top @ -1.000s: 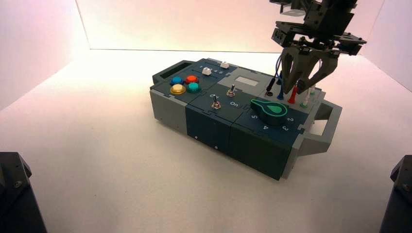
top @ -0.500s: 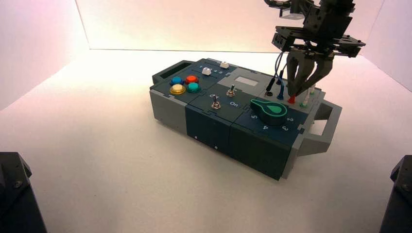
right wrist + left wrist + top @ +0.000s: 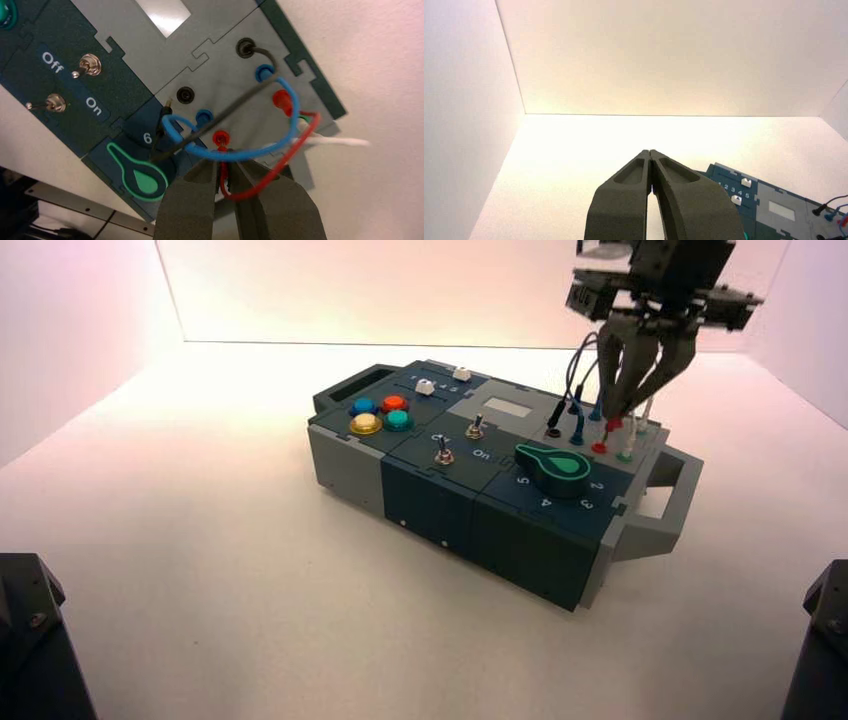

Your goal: Pull the red wire.

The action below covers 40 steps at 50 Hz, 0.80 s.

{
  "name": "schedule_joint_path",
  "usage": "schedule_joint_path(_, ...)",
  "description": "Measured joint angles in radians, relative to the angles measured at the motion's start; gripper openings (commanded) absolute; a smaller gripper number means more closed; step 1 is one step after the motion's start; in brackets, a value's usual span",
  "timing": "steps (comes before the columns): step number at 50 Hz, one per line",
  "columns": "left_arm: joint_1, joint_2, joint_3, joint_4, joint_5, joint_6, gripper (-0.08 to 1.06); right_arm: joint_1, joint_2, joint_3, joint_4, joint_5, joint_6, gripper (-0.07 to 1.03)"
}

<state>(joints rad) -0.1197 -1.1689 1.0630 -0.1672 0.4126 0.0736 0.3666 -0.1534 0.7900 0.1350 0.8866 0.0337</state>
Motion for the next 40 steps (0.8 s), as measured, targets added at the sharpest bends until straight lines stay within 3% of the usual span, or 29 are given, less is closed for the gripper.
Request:
schedule_joint_path(19,0.000,0.011,-0.002,-0.002,-0.003,0.002,-0.03,0.006,-0.028,-0.009,-0.011,0.106,0.000,-0.02)
schedule_joint_path(22,0.000,0.012,-0.002,0.000,-0.005,0.002,-0.03,0.005,-0.031,-0.009,-0.011,0.124,-0.005,0.05)
schedule_joint_path(23,0.002,0.014,-0.002,0.000,-0.003,0.002,-0.03,0.008,-0.034,-0.009,-0.011,0.132,-0.005,0.19)
schedule_joint_path(26,0.000,0.014,-0.002,0.000,-0.003,0.000,-0.03,0.017,-0.049,-0.009,0.003,0.147,-0.009,0.33)
schedule_joint_path(40,0.002,0.015,-0.002,-0.002,-0.006,0.002,-0.03,0.057,-0.163,-0.002,0.029,0.204,-0.037,0.34)
